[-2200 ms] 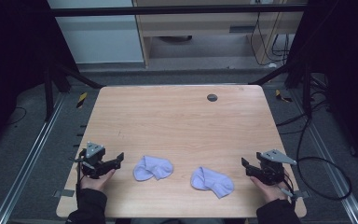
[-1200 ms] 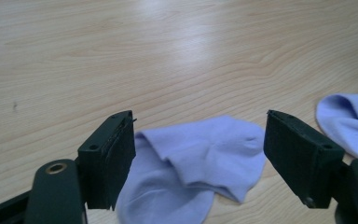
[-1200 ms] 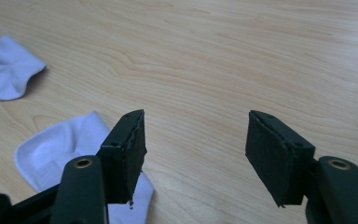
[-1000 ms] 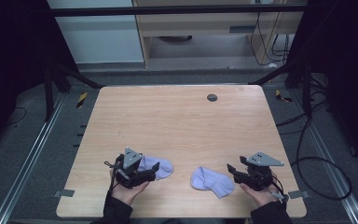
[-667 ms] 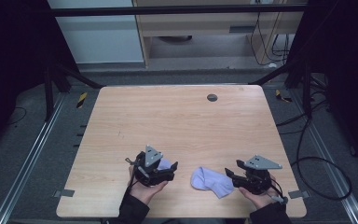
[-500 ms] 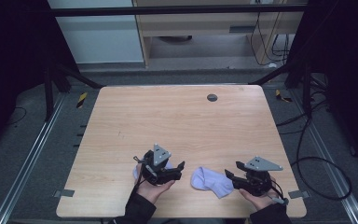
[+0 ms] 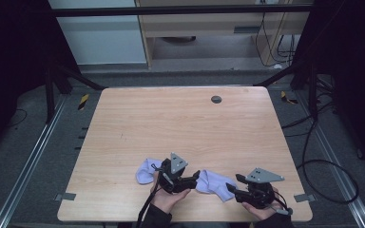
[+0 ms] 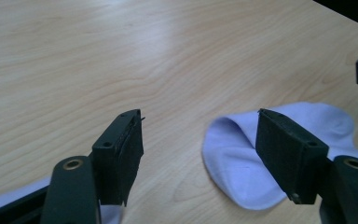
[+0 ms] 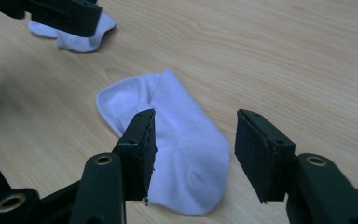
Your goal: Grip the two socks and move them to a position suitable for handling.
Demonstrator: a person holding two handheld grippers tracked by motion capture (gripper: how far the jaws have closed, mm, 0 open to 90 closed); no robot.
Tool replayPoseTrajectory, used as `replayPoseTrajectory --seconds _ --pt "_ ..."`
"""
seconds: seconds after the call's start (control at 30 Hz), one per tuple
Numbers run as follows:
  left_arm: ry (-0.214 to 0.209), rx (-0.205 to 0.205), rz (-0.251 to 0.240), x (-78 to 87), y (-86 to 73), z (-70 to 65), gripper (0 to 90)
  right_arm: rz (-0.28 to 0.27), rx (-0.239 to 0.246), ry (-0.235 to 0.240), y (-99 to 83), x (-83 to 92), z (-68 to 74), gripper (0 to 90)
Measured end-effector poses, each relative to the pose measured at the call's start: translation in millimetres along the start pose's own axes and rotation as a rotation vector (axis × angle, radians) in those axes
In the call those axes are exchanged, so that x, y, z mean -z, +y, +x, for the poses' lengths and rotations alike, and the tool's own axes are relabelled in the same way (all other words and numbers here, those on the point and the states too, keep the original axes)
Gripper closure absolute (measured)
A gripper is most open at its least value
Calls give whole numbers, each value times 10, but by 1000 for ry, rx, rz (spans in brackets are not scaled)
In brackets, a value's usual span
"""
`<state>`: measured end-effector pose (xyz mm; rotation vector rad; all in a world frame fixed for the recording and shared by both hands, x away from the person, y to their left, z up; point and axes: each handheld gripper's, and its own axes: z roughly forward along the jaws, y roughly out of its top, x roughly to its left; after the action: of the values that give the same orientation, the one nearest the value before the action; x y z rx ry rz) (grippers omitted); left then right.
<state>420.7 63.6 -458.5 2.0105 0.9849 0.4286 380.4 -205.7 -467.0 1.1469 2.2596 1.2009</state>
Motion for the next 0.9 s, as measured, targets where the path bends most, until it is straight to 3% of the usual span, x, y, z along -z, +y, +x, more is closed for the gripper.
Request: replayPoseTrajectory --seconds 0.17,0.2,0.3,0.7,0.9 --pt "0 -20 34 -69 -64 -92 356 26 6 21 -53 -41 55 503" --pt "18 -38 48 -108 -108 -144 369 43 19 22 -84 -73 82 514" --pt "25 -42 57 -147 -146 -161 404 54 22 28 -98 -98 105 527" --pt "4 2 102 -297 -315 -169 564 120 40 68 -158 -200 175 627" --pt "-13 12 92 -312 -336 -181 687 144 51 81 -180 -238 196 656"
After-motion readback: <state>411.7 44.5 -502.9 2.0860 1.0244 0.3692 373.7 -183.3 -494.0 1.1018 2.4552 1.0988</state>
